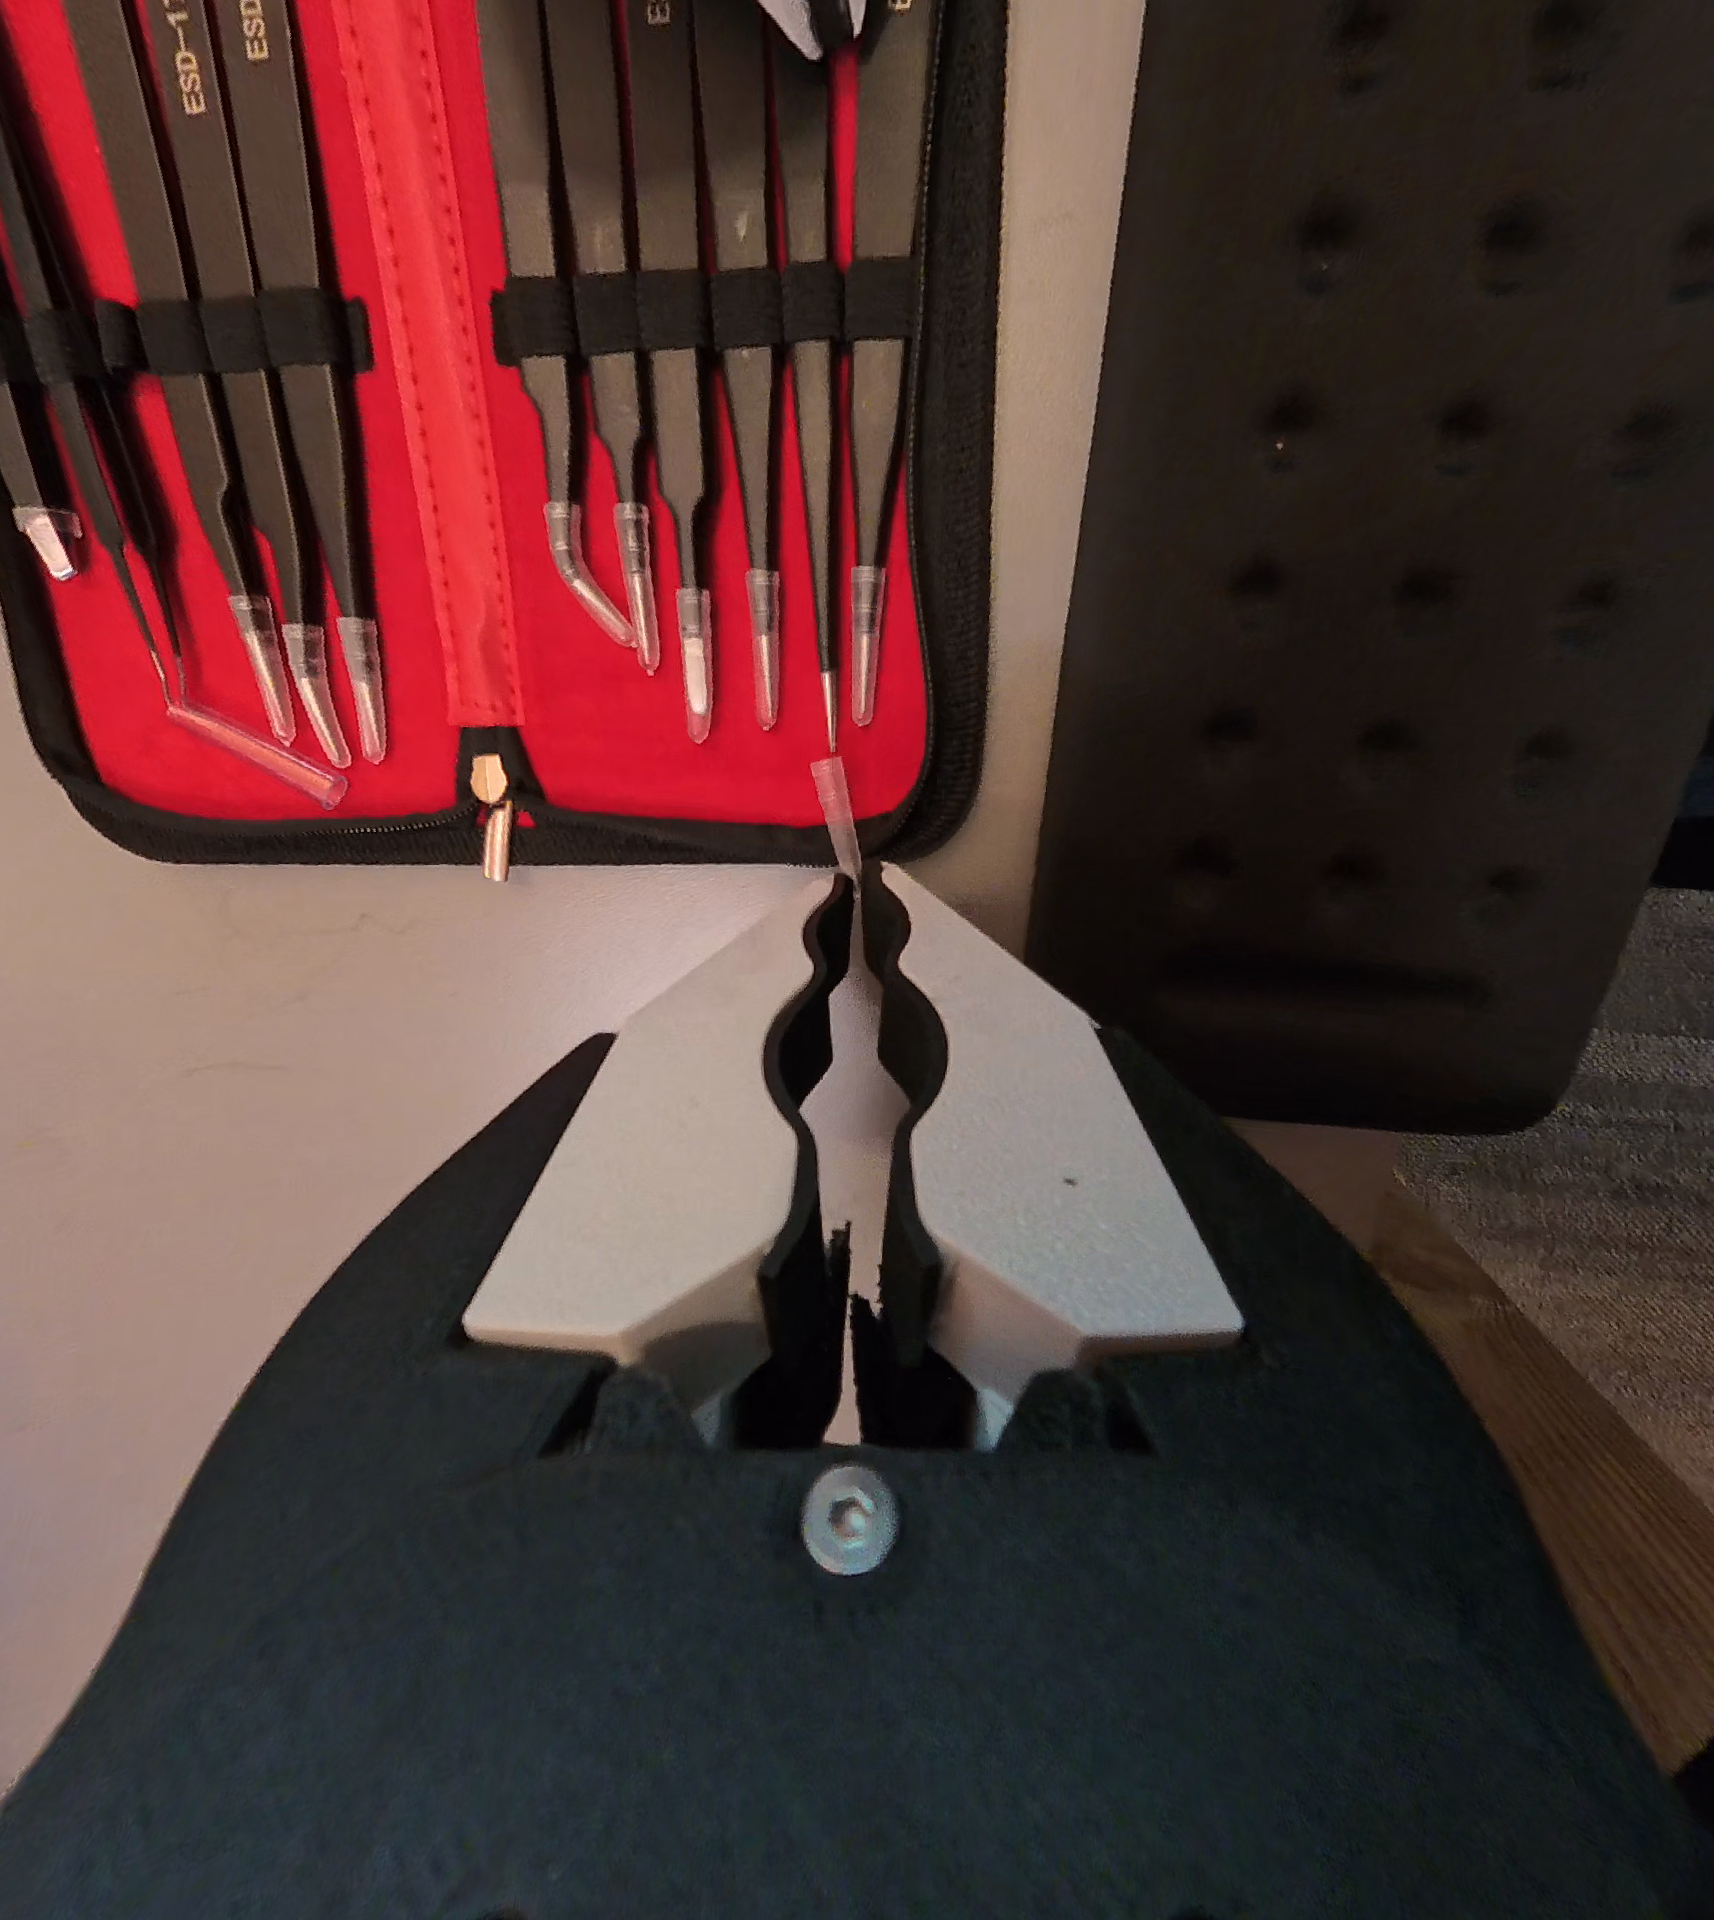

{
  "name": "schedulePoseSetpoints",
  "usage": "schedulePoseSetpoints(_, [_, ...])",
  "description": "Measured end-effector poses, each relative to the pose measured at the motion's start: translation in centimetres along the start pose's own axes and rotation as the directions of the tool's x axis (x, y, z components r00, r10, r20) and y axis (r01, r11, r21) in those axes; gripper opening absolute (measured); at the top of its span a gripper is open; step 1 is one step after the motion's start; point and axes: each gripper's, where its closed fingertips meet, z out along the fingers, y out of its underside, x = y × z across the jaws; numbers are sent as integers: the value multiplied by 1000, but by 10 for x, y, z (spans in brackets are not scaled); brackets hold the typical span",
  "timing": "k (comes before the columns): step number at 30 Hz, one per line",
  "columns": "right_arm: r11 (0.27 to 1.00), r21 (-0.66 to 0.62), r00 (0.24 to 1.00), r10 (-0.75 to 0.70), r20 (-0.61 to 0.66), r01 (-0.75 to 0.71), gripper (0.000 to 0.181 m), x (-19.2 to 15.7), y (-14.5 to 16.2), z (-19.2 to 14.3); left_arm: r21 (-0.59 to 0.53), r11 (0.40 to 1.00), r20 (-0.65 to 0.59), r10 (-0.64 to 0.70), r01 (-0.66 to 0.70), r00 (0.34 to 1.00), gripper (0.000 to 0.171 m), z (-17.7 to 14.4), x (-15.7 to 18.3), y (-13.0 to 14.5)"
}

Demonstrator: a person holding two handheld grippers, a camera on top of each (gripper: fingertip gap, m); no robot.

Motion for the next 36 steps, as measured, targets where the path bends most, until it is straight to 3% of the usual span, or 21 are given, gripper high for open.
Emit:
schedulePoseSetpoints(18, [1000,6,1000,-15,10,15,0,-3,0,-1,-161,985,-95,40,-55,995,0,2,3,1])
schedulePoseSetpoints(22, [998,62,1000,11,-7,-10,0,0,-7,-8,-154,987,-97,30,-45,995,0,3,3,-2])
schedulePoseSetpoints(26, [999,49,998,-2,-66,6,6,5,-9,-5,-125,992,-73,19,-28,997,0,3,2,-4])
schedulePoseSetpoints(36, [999,3,996,-32,-89,32,3,5,-3,2,-77,997,-3,-3,3,1000,0,4,-2,-7])
